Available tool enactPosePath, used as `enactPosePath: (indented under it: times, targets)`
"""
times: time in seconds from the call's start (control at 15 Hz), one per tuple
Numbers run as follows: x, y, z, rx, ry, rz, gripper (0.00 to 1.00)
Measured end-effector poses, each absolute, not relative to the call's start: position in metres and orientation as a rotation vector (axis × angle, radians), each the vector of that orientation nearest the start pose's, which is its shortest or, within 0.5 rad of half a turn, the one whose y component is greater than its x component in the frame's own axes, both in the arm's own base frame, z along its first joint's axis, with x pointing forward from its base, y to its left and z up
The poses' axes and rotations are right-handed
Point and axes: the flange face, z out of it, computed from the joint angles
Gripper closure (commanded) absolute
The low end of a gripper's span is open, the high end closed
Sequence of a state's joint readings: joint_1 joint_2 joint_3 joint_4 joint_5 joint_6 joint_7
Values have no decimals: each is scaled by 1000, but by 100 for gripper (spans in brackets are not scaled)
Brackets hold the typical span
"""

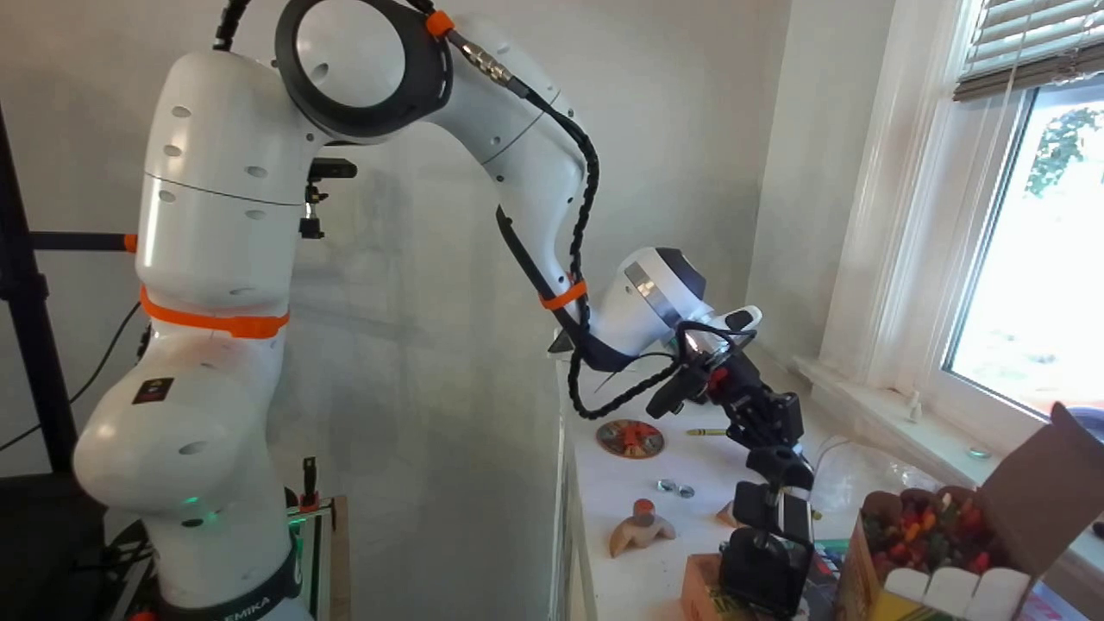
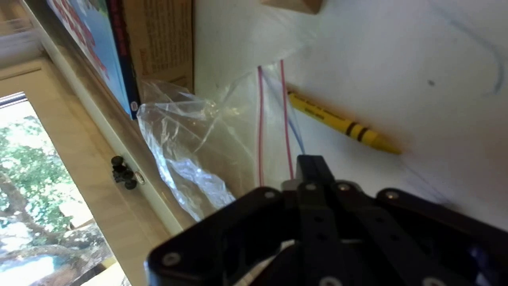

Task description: Put the plastic upright

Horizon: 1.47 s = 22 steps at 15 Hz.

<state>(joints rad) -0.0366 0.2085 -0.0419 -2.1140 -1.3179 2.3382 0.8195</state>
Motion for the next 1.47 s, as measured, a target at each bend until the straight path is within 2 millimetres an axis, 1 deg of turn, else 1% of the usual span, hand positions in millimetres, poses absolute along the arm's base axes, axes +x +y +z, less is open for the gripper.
enactPosePath:
  times: [0.4,0.93,1.13,1.2,1.27,1.33,1.47]
  targets:
    - [586,-67,339,2228,74,444,100]
    - [595,-86,362,2174,15,470,100]
    - [595,-93,366,2162,-11,464,100]
    - [594,-94,366,2160,-16,461,74]
    - [594,-95,365,2157,-19,456,72]
    - [594,-96,365,2152,-28,452,66]
    - [594,-97,366,2145,-39,447,51]
